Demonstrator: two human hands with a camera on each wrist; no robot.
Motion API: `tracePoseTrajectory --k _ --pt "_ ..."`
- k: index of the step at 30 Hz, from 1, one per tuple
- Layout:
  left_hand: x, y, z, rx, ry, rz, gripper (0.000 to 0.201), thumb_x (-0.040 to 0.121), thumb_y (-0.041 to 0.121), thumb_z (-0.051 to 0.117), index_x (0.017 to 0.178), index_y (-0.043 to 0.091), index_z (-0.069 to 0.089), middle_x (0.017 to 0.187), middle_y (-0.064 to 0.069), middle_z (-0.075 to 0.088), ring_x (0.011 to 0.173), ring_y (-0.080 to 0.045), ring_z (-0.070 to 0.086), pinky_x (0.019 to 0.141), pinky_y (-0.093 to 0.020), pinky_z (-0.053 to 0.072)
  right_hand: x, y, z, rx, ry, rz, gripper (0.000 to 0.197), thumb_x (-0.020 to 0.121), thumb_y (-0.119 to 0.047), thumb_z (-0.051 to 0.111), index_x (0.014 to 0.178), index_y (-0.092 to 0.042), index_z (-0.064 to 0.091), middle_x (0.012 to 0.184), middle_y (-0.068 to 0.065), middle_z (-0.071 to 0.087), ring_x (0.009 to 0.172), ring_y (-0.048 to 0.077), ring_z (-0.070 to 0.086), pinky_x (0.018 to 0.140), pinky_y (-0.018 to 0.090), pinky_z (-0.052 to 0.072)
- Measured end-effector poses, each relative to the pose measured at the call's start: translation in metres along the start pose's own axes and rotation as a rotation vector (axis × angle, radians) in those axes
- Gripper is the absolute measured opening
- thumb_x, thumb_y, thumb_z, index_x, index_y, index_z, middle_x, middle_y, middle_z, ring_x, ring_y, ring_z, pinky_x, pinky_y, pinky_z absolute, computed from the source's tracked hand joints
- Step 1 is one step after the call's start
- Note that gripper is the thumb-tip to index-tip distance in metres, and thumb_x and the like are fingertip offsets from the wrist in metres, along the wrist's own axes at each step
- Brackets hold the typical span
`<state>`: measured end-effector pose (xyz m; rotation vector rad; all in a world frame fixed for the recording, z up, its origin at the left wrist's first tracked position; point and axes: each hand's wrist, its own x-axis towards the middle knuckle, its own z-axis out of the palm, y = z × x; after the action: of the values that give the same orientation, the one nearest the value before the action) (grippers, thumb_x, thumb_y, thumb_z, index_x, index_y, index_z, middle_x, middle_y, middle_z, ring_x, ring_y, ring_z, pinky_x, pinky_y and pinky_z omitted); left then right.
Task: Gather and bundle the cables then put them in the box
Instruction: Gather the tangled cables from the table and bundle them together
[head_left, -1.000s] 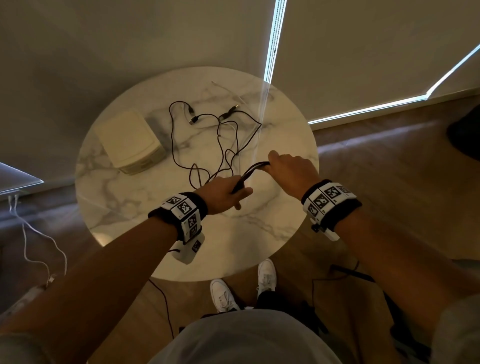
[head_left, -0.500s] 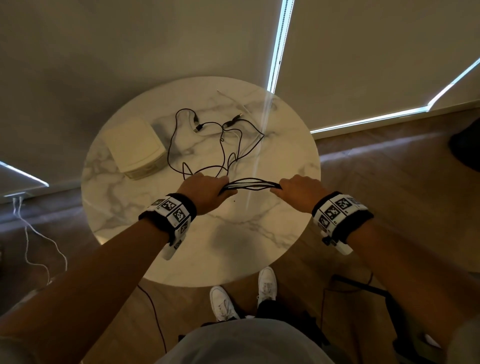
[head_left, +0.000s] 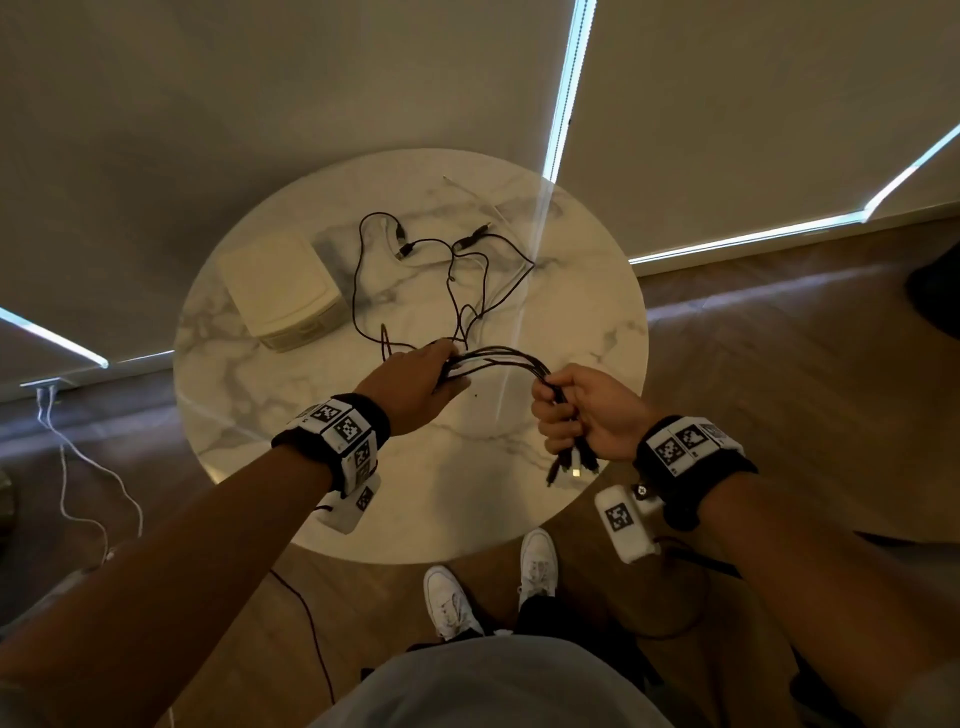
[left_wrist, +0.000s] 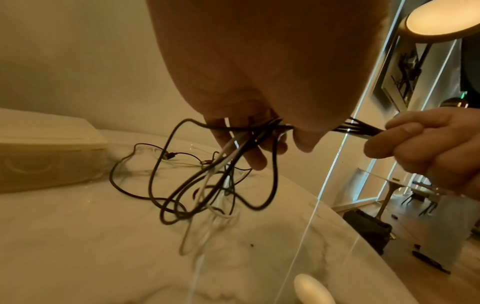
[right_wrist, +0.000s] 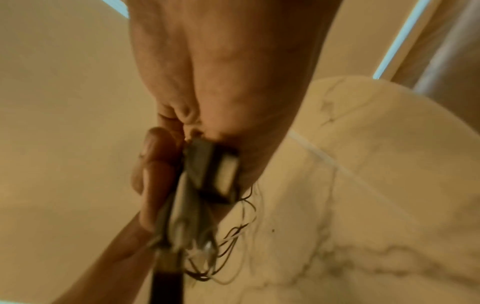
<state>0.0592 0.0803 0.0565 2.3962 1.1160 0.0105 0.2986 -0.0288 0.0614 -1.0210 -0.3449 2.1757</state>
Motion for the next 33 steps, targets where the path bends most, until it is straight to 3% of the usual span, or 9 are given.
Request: tracePoseTrajectory --k 3,6,11,15,17,20,24,29,33 --pt "0.002 0.013 0.002 -0.15 0.014 0.038 0.051 0.097 0.038 0.056 0.141 0.021 0.037 0.124 -0.004 0.058 0.107 -0.021 0.059 0.091 -0.035 0.049 0.002 0.002 0.016 0.087 0.012 -0.049 0.024 0.1 -0.024 0.036 0.08 -0.016 0.046 0.065 -0.003 0.027 0.049 0.012 0.031 0.052 0.027 0.037" --pt "0.01 0.024 0.004 -0.203 0.055 0.044 0.055 0.097 0.026 0.057 0.146 0.027 0.032 0.137 -0.008 0.048 0.12 -0.022 0.053 0.101 -0.038 0.046 0.005 0.003 0.029 0.177 0.008 -0.074 0.024 0.105 -0.025 0.038 0.087 -0.014 0.049 0.067 -0.001 0.038 0.055 0.014 0.045 0.059 0.029 0.046" --pt "0.018 0.028 0.006 -0.142 0.101 0.153 0.041 0.103 0.023 0.044 0.143 0.023 0.04 0.131 -0.011 0.05 0.112 -0.027 0.057 0.095 -0.043 0.048 0.0 0.006 0.056 0.259 -0.022 -0.157 0.025 0.105 -0.032 0.045 0.094 -0.012 0.055 0.071 0.002 0.051 0.071 0.018 0.061 0.077 0.038 0.059" --pt "0.024 0.017 0.001 -0.098 0.059 0.133 0.034 0.106 0.027 0.034 0.138 0.022 0.044 0.132 -0.01 0.054 0.11 -0.029 0.058 0.095 -0.046 0.048 -0.003 0.011 0.065 0.153 -0.014 -0.182 0.031 0.106 -0.038 0.044 0.095 -0.013 0.058 0.071 0.003 0.051 0.072 0.021 0.063 0.086 0.049 0.058" --pt "0.026 0.01 -0.001 -0.018 0.019 0.116 0.034 0.106 0.03 0.032 0.137 0.023 0.044 0.129 -0.011 0.055 0.106 -0.031 0.059 0.092 -0.047 0.048 -0.002 0.014 0.062 0.08 0.024 -0.138 0.033 0.107 -0.042 0.041 0.094 -0.014 0.055 0.069 0.004 0.047 0.066 0.021 0.059 0.08 0.046 0.058" --pt "0.022 0.004 -0.004 0.054 -0.025 0.106 0.036 0.105 0.033 0.034 0.138 0.023 0.042 0.129 -0.01 0.056 0.105 -0.031 0.059 0.091 -0.046 0.047 0.004 0.016 0.058 -0.03 0.135 -0.08 0.034 0.107 -0.044 0.041 0.09 -0.016 0.05 0.062 0.001 0.038 0.051 0.014 0.044 0.054 0.03 0.049" --pt "0.013 0.003 0.0 0.01 -0.039 0.153 0.053 0.102 0.04 0.042 0.15 0.039 0.019 0.122 -0.007 0.055 0.104 -0.024 0.055 0.096 -0.045 0.041 0.013 0.02 0.052 -0.003 0.263 -0.079 0.035 0.108 -0.042 0.04 0.085 -0.017 0.048 0.055 -0.004 0.031 0.041 0.008 0.03 0.04 0.021 0.032" --pt "0.011 0.001 0.009 0.137 -0.038 0.186 0.048 0.096 0.057 0.03 0.144 0.051 0.024 0.114 -0.004 0.048 0.101 -0.024 0.052 0.098 -0.048 0.039 0.01 0.019 0.056 0.123 0.16 -0.011 0.036 0.108 -0.04 0.042 0.084 -0.015 0.051 0.057 -0.003 0.036 0.046 0.01 0.039 0.047 0.023 0.042" --pt "0.011 0.009 0.004 0.087 -0.012 0.225 0.037 0.101 0.047 0.035 0.133 0.033 0.047 0.105 -0.004 0.047 0.085 -0.021 0.051 0.085 -0.044 0.046 0.0 0.015 0.063 0.067 0.067 -0.006 0.031 0.107 -0.033 0.045 0.085 -0.013 0.054 0.067 0.003 0.049 0.062 0.02 0.055 0.068 0.035 0.057"
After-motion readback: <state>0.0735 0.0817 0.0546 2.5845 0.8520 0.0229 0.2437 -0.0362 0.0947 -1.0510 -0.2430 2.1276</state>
